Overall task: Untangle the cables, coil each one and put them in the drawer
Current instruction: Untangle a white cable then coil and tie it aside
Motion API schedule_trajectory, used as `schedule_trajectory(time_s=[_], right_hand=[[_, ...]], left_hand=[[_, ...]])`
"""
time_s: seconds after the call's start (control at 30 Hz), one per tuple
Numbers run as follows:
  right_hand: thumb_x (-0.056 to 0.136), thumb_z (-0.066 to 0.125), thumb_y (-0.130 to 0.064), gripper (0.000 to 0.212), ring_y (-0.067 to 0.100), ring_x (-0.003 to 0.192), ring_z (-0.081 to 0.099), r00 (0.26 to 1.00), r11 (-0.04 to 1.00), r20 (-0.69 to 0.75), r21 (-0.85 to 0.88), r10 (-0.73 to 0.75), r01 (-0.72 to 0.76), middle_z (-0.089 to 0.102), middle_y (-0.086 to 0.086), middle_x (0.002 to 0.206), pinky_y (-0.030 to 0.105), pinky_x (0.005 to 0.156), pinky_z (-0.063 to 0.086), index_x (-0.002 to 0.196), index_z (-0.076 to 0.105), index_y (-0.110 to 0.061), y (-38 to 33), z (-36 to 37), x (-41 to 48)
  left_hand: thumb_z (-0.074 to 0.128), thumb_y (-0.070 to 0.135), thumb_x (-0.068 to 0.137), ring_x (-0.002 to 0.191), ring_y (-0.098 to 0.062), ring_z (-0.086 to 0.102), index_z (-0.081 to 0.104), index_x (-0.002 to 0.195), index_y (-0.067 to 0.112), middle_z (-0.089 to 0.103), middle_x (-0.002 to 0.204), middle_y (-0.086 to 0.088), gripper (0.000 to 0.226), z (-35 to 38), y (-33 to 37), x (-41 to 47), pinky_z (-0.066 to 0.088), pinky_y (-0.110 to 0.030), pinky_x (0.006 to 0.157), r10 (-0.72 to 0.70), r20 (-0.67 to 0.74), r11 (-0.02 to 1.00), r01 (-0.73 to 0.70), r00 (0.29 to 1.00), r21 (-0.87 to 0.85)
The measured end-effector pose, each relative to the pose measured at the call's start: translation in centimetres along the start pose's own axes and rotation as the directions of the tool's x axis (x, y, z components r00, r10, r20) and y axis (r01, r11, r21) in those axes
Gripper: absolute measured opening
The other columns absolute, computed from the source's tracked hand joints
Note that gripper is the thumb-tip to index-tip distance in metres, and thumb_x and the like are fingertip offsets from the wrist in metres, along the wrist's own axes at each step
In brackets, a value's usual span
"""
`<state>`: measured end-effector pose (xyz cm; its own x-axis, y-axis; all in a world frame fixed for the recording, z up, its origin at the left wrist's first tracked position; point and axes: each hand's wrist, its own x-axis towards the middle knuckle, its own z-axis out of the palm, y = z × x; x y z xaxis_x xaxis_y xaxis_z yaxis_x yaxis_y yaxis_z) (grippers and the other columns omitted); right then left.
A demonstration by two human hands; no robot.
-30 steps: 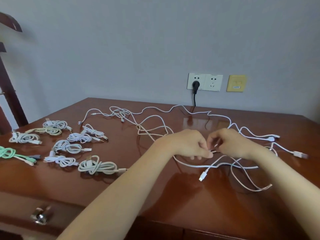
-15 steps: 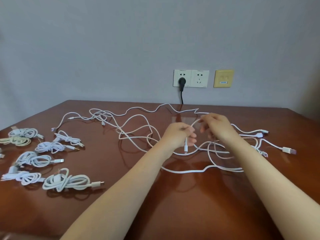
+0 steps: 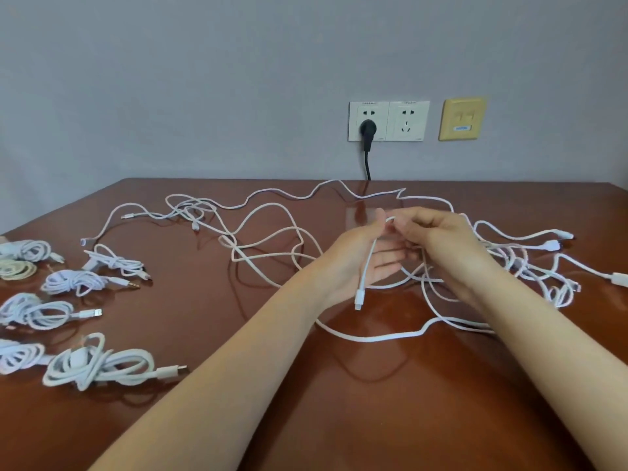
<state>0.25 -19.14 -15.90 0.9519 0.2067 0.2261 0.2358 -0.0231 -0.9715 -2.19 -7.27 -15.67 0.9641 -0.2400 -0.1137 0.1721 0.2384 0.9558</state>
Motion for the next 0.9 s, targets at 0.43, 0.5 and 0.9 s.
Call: schedule_trajectory(time_s=[0.43,0.5,0.9], right_hand=[[0.091,0.047,0.006,0.028,0.011,0.057,0.049,0.985,0.997,-0.172,-0.077,-0.026,0.012,0.050,0.003,0.080,0.016,0.051,0.045,0.082,0.040,-0.021,-0.1,0.6,-0.1],[0.090,0.056,-0.008,0.023,0.007,0.053,0.051,0.987,0.957,-0.129,-0.287,-0.090,0.050,0.051,0.000,0.081,0.017,0.051,0.044,0.084,0.040,-0.023,-0.1,0.8,-0.5],[0.082,0.062,-0.035,0.016,0.009,0.056,0.045,0.965,0.488,0.218,-0.833,-0.144,0.261,0.047,-0.007,0.052,0.022,0.052,0.030,0.088,0.047,-0.033,-0.5,1.7,-2.4]], left_hand=[[0.020,0.032,0.103,0.099,-0.018,0.057,0.046,0.130,-0.003,0.059,0.111,-0.012,0.051,0.4,-0.7,0.2,0.038,-0.030,0.100,0.077,-0.064,0.982,-0.086,0.995,-0.171],[0.020,0.031,0.103,0.111,-0.025,0.056,0.051,0.115,-0.003,0.057,0.121,-0.020,0.048,0.1,-0.3,0.3,0.043,-0.030,0.093,0.087,-0.090,0.972,-0.104,0.992,-0.211],[0.024,0.039,0.102,0.030,-0.009,0.040,0.038,0.077,0.014,0.045,0.045,0.002,0.038,-2.9,0.7,1.0,0.039,-0.014,0.036,0.116,-0.315,0.904,-0.231,0.942,-0.359]])
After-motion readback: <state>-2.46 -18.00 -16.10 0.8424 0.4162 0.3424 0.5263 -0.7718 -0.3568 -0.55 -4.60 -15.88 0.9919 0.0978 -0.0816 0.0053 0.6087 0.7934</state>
